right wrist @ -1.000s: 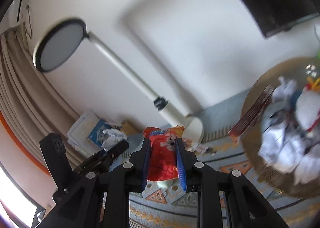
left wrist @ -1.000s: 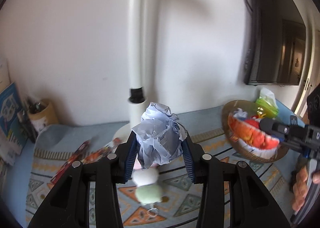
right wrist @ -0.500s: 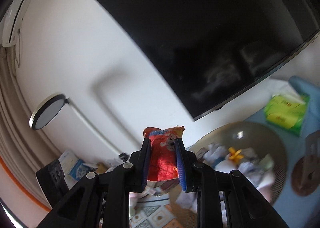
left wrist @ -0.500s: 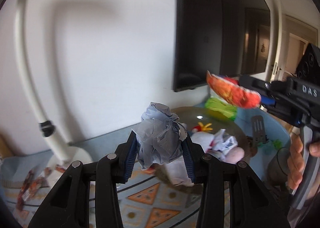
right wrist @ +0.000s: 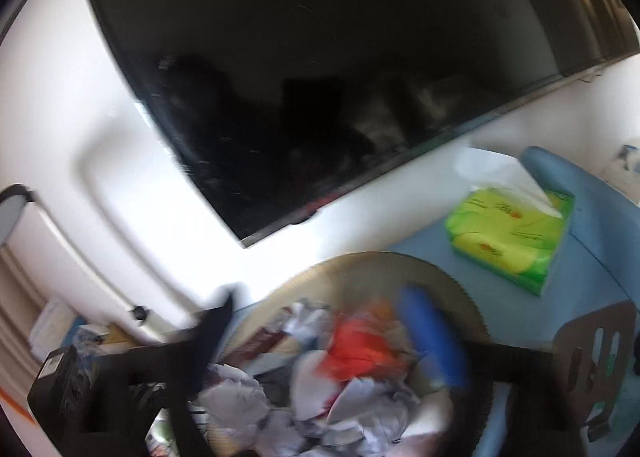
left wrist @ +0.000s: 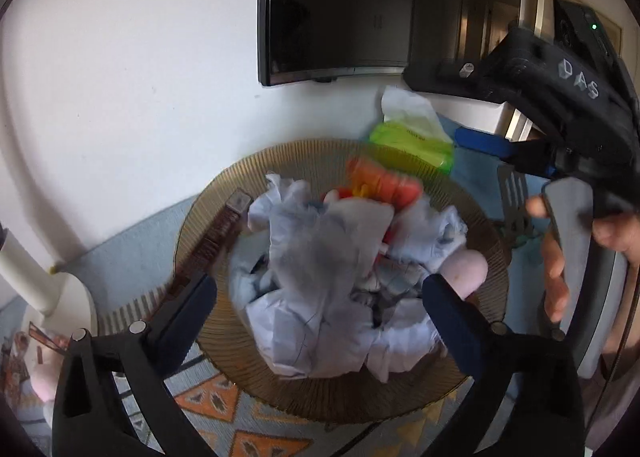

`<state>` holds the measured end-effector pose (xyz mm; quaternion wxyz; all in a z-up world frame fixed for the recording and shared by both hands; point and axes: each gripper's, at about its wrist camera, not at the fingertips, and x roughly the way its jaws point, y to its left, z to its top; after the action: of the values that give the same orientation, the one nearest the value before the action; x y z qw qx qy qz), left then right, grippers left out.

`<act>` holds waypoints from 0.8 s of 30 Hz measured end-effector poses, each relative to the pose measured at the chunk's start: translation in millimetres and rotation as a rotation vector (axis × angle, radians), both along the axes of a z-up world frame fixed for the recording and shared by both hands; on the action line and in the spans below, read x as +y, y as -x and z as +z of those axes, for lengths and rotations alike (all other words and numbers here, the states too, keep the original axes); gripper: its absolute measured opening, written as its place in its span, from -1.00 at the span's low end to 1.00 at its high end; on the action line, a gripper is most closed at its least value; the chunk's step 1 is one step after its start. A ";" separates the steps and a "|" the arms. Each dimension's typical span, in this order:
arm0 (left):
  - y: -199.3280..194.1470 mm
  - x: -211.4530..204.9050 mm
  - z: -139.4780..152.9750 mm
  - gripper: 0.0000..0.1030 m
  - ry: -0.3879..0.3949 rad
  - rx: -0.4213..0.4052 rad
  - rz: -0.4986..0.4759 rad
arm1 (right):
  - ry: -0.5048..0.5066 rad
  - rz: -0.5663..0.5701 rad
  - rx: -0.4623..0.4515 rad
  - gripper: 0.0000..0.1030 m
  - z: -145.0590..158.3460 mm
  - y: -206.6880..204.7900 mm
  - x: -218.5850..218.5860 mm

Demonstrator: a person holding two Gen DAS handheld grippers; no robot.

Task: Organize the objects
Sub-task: 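Carry the paper ball and red packet to the gold bowl and release both, then move both grippers back to the snack sticks and stacked plush toy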

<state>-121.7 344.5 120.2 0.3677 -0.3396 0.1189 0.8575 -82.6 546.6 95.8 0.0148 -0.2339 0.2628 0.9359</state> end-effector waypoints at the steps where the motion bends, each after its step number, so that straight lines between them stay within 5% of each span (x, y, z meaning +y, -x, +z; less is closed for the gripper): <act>1: 0.2 -1.1 -1.6 0.99 0.005 0.012 0.005 | 0.007 -0.009 0.010 1.00 0.4 -3.0 1.1; 12: -0.8 -25.8 7.8 0.99 0.032 0.031 0.055 | 0.104 0.010 -0.001 1.00 6.4 -13.5 -25.7; 24: 5.3 -147.9 32.8 0.99 0.090 0.118 0.214 | 0.078 0.169 0.003 1.00 24.8 -3.5 -137.2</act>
<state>-127.1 196.6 153.0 0.2511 -0.3155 0.1417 0.9041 -79.1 409.4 120.6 -0.0737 -0.2544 0.2782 0.9233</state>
